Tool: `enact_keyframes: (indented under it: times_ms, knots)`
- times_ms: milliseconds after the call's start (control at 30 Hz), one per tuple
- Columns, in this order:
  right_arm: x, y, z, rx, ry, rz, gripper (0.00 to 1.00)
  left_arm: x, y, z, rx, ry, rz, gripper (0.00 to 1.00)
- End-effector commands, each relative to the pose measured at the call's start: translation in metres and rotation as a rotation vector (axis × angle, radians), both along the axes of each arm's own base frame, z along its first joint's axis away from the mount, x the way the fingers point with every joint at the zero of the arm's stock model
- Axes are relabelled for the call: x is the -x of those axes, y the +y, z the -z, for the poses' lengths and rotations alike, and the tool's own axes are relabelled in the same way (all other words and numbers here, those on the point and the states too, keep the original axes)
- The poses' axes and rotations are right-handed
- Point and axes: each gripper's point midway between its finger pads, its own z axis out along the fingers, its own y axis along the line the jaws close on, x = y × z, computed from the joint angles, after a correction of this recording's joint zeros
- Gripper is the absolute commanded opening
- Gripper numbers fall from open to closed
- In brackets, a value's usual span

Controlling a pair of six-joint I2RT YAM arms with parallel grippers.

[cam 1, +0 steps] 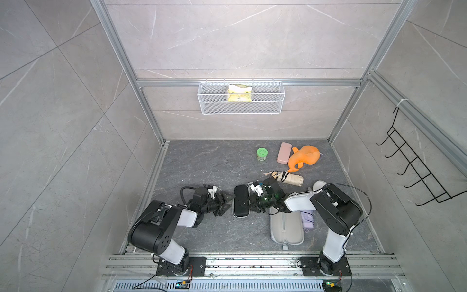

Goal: Put umbrellas into zippered umbrella sleeves
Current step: Pick up the umbrella sleeve at the center of the board.

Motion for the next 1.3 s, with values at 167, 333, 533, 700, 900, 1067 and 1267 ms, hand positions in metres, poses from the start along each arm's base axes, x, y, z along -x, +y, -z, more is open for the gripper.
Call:
enact_keyframes:
  times_ms: [167,333,533,700,900,1067,1267]
  knots:
    - [0.004,0.018,-0.078,-0.216,-0.073,-0.102,0.18,-0.001,0.001,-0.018,-0.018,-0.018,0.075,0.86]
    - [0.011,0.026,-0.098,-0.242,-0.071,-0.154,0.18,-0.017,-0.009,-0.044,0.019,-0.078,0.095,0.87]
    - [0.014,0.041,-0.122,-0.267,-0.104,-0.201,0.23,-0.031,-0.026,-0.073,0.080,-0.148,0.140,0.78]
    - [0.011,0.041,-0.128,-0.263,-0.113,-0.189,0.39,-0.037,-0.032,-0.090,0.133,-0.189,0.149,0.60]
    - [0.017,0.032,-0.123,-0.285,-0.091,-0.161,0.72,-0.042,-0.030,-0.107,0.165,-0.251,0.117,0.38]
    - [0.024,0.027,-0.107,-0.314,-0.047,-0.142,0.77,-0.048,-0.028,-0.125,0.216,-0.312,0.074,0.37]
    - [0.014,0.033,-0.117,-0.427,-0.050,-0.089,0.78,-0.053,-0.029,-0.141,0.280,-0.355,0.043,0.39]
